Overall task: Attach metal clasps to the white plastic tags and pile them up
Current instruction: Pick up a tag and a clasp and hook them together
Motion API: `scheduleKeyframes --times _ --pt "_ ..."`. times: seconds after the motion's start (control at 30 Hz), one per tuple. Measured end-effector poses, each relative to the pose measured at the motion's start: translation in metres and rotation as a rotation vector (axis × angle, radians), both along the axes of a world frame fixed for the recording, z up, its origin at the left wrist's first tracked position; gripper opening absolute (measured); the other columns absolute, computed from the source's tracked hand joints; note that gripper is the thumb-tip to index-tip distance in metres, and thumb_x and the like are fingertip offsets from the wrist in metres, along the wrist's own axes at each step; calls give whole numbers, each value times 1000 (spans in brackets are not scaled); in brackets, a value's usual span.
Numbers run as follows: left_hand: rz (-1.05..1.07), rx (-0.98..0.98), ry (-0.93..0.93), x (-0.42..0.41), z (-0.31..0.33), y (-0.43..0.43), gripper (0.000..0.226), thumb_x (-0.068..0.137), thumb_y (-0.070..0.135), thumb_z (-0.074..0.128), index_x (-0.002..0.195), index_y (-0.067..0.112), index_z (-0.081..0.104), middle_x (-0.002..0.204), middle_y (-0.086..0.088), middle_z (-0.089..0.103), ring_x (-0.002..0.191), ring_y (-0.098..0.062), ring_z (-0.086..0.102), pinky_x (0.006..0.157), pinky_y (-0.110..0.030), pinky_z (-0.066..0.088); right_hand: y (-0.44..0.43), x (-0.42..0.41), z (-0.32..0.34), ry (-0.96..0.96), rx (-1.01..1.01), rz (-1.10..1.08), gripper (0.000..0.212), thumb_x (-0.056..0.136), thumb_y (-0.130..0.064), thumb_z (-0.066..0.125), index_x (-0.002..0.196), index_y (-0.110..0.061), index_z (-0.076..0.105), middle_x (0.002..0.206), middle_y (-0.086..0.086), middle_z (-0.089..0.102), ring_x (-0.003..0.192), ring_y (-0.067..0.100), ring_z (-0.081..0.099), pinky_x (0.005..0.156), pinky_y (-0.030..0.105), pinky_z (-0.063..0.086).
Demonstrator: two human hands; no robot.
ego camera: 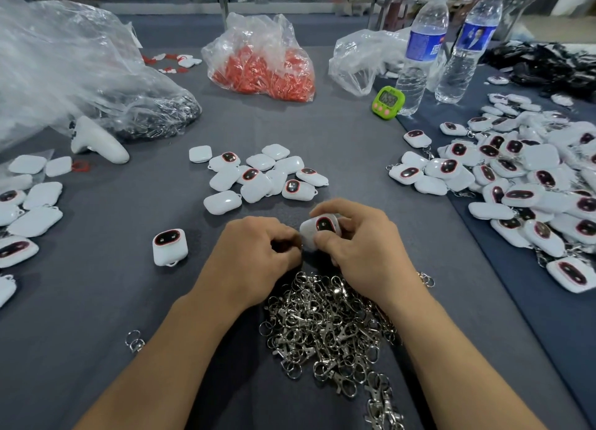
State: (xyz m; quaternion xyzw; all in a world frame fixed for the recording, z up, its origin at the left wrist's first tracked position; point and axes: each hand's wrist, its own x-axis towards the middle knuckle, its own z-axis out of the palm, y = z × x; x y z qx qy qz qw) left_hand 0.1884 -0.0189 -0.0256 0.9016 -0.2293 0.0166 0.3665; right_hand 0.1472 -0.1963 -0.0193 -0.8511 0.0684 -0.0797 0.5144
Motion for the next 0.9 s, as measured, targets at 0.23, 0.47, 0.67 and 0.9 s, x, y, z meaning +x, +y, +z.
scheduleKeyframes --times 0.23,0.47,0.67,0.9 --pt "18 81 -123 -3 0 -3 18 75 41 62 82 32 76 70 12 60 73 -7 52 63 -16 33 -2 0 3 17 -59 -2 28 84 -14 72 94 -40 74 77 -14 74 71 2 63 62 13 47" --pt "85 169 -279 -12 0 -9 9 82 30 76 75 24 76 68 6 64 69 -17 55 63 -34 40 -2 -1 1 13 -81 10 23 82 -17 73 89 -39 73 66 -18 68 58 -2 58 54 10 41" --pt "103 -191 -145 -12 5 -10 21 77 18 84 88 35 80 80 21 72 76 -3 64 69 -12 45 -4 2 5 110 503 -39 26 85 7 65 86 -16 76 55 3 57 40 13 42 39 20 32" --pt "19 -369 143 -6 8 -11 9 84 27 79 80 35 80 71 16 74 65 5 65 64 -7 44 -9 -2 13 176 787 25 20 91 8 56 93 -4 73 64 8 66 39 11 43 36 19 29"
